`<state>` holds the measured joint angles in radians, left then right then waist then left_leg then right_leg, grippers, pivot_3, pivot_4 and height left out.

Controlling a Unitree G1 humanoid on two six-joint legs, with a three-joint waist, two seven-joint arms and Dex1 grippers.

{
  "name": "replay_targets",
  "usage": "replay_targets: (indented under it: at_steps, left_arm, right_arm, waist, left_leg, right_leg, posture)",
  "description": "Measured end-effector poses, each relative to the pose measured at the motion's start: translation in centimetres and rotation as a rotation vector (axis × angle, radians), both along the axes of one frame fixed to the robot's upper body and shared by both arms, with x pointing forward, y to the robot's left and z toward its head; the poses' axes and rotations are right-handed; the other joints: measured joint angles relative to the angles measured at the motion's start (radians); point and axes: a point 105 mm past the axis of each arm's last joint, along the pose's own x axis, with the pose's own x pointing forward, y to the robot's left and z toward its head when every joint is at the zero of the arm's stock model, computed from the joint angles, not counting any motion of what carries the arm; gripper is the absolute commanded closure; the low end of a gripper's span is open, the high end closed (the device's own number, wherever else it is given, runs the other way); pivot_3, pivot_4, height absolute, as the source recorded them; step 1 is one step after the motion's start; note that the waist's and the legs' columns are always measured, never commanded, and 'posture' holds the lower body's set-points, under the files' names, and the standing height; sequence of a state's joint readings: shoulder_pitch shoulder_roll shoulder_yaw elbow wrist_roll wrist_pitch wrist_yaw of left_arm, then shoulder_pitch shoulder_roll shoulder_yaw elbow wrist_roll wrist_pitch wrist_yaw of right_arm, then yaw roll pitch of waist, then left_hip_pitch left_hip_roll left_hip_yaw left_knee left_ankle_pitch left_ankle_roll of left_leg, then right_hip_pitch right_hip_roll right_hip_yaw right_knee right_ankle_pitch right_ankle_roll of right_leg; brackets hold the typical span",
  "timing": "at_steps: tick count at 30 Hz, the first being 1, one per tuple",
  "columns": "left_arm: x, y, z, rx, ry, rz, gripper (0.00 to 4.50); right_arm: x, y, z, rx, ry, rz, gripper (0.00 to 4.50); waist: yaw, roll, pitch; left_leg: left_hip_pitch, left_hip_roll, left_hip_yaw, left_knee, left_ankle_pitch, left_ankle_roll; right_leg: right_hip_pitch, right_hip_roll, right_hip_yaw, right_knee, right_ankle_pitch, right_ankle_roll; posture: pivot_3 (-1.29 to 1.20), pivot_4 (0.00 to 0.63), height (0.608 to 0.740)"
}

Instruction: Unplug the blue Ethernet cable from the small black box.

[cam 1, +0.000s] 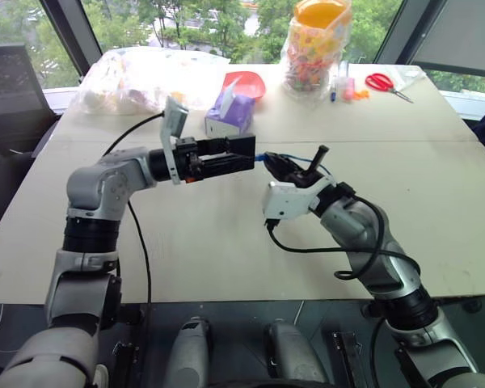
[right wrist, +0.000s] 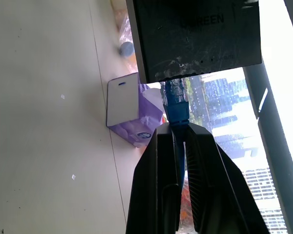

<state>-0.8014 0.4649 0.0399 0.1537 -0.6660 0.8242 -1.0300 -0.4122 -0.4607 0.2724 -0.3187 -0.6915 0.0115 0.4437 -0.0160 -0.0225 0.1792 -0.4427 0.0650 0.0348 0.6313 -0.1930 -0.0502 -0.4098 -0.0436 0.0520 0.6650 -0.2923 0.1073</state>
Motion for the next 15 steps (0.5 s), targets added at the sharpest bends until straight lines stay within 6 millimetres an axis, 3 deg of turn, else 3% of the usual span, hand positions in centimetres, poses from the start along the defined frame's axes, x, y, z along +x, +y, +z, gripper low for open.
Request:
replay_targets:
  at_steps: [7,14,15]
  left_arm:
    - [-0.04,0.02,-0.08,-0.001,0.002,-0.002,3.96]
    - [-0.12,0.27,-0.36,0.004,0.009,-0.002,4.0]
    - [-0.13,0.33,-0.37,0.006,0.009,-0.002,4.0]
  right_arm:
    - [-0.15,0.14,-0.07,-0.014,0.004,0.015,4.5]
    - [-0.24,0.23,-0.23,-0.007,0.035,0.036,4.5]
    - [-0.25,0.24,-0.19,-0.002,0.045,0.043,4.11]
  waist:
    - [0.001,0.0,0.0]
    - [0.001,0.0,0.0]
    - [0.001,0.0,0.0]
  left_leg:
    - [0.0,0.0,0.0,0.0,0.0,0.0]
    - [0.0,0.0,0.0,0.0,0.0,0.0]
    - [0.0,0.0,0.0,0.0,0.0,0.0]
  right_leg:
    - [0.0,0.0,0.0,0.0,0.0,0.0]
    - [0.0,0.0,0.0,0.0,0.0,0.0]
    - [0.0,0.0,0.0,0.0,0.0,0.0]
  posture:
    - [0.0,0.15,0.735]
    - [0.0,0.15,0.735]
    - [0.0,0.15,0.735]
